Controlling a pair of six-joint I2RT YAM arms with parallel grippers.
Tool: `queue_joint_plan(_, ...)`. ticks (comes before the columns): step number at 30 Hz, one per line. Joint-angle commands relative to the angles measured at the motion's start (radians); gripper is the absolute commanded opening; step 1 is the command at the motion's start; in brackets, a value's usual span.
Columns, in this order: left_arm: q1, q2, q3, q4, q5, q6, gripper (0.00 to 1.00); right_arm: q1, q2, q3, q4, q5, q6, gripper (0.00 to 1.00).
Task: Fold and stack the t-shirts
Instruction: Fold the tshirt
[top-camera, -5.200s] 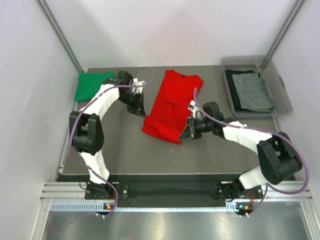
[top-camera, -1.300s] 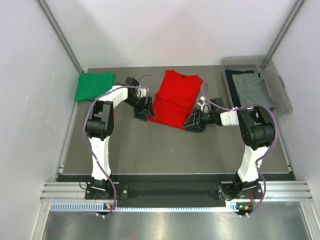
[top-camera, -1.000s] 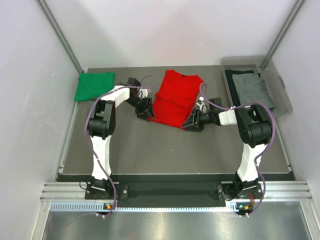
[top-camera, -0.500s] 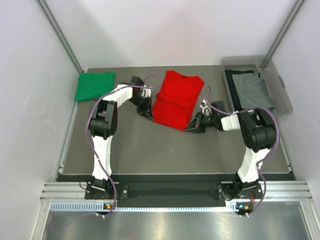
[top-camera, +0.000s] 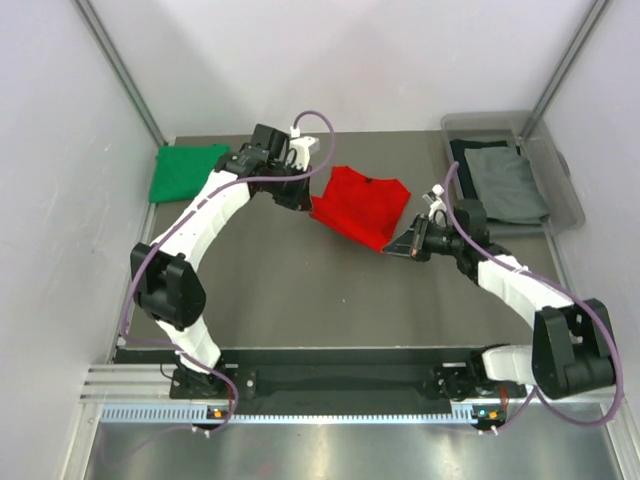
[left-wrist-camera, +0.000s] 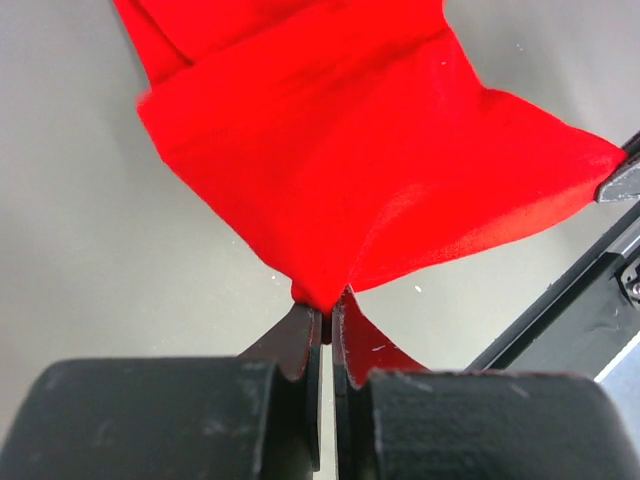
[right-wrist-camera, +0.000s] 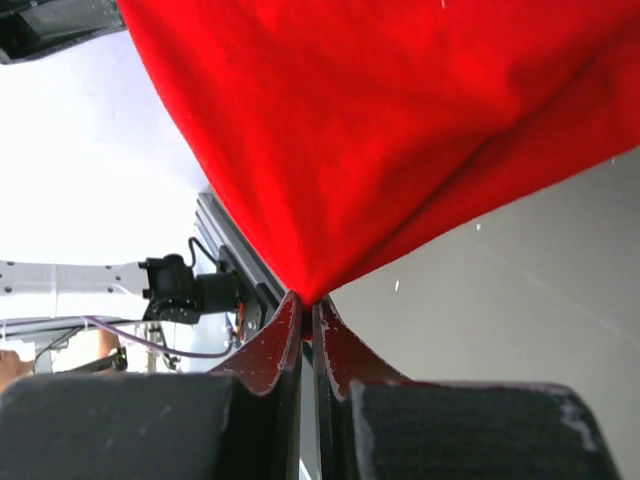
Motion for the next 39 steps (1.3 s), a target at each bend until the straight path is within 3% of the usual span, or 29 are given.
queue_joint_plan(1, 0.012, -0.005, -0.019, 0.010, -0.041, 0.037, 0.00, -0.023, -0.079, -0.049, -0.064, 0.006, -0.016, 0.00)
queue_joint_plan(8, 0.012, 0.108, 0.061, 0.007, -0.014, 0.031, 0.00, -0.078, -0.081, -0.033, -0.023, -0.001, -0.008, 0.00)
queue_joint_plan(13, 0.012, 0.251, 0.233, -0.003, -0.001, 0.028, 0.00, -0.087, -0.047, 0.038, 0.019, -0.026, -0.012, 0.00)
queue_joint_plan(19, 0.009, 0.274, 0.339, 0.003, 0.018, 0.028, 0.00, -0.107, -0.064, 0.075, 0.048, -0.055, -0.005, 0.00)
queue_joint_plan(34, -0.002, 0.203, 0.239, 0.036, 0.074, -0.041, 0.00, -0.207, -0.103, 0.068, 0.092, -0.087, 0.034, 0.00)
queue_joint_plan(39, -0.005, 0.199, 0.221, 0.052, 0.065, -0.061, 0.00, -0.242, -0.032, 0.114, 0.069, -0.086, -0.028, 0.00)
